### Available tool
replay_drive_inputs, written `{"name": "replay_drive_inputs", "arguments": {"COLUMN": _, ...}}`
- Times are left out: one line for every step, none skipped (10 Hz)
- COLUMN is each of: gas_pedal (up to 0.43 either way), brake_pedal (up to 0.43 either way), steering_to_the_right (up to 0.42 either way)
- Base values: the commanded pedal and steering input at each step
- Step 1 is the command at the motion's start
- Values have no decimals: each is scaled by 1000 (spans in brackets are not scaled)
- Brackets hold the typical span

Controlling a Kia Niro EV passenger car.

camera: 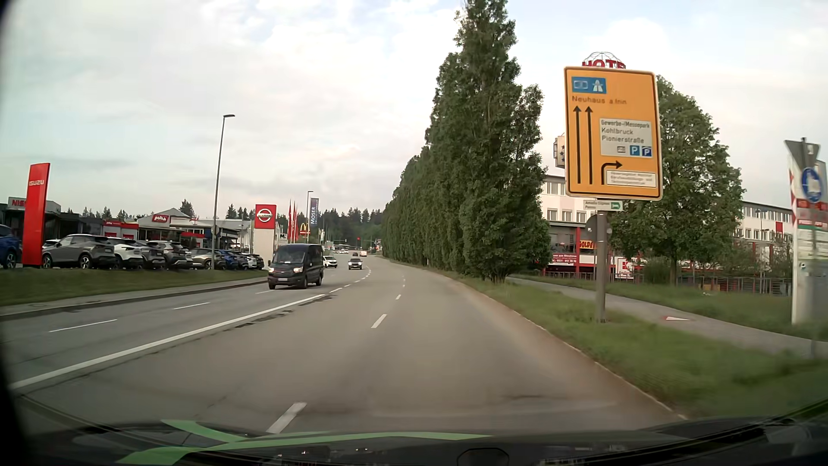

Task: Follow the waypoints while adhering to traffic rules and regulations

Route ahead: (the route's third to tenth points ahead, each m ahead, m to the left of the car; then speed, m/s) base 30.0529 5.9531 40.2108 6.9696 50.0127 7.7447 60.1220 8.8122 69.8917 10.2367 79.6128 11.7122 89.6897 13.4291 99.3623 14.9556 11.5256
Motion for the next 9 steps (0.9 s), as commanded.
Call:
{"name": "replay_drive_inputs", "arguments": {"gas_pedal": 67, "brake_pedal": 0, "steering_to_the_right": -9}}
{"name": "replay_drive_inputs", "arguments": {"gas_pedal": 67, "brake_pedal": 0, "steering_to_the_right": -9}}
{"name": "replay_drive_inputs", "arguments": {"gas_pedal": 67, "brake_pedal": 0, "steering_to_the_right": -9}}
{"name": "replay_drive_inputs", "arguments": {"gas_pedal": 67, "brake_pedal": 0, "steering_to_the_right": -9}}
{"name": "replay_drive_inputs", "arguments": {"gas_pedal": 67, "brake_pedal": 0, "steering_to_the_right": -9}}
{"name": "replay_drive_inputs", "arguments": {"gas_pedal": 67, "brake_pedal": 0, "steering_to_the_right": -9}}
{"name": "replay_drive_inputs", "arguments": {"gas_pedal": 67, "brake_pedal": 0, "steering_to_the_right": -9}}
{"name": "replay_drive_inputs", "arguments": {"gas_pedal": 67, "brake_pedal": 0, "steering_to_the_right": -9}}
{"name": "replay_drive_inputs", "arguments": {"gas_pedal": 67, "brake_pedal": 0, "steering_to_the_right": -9}}
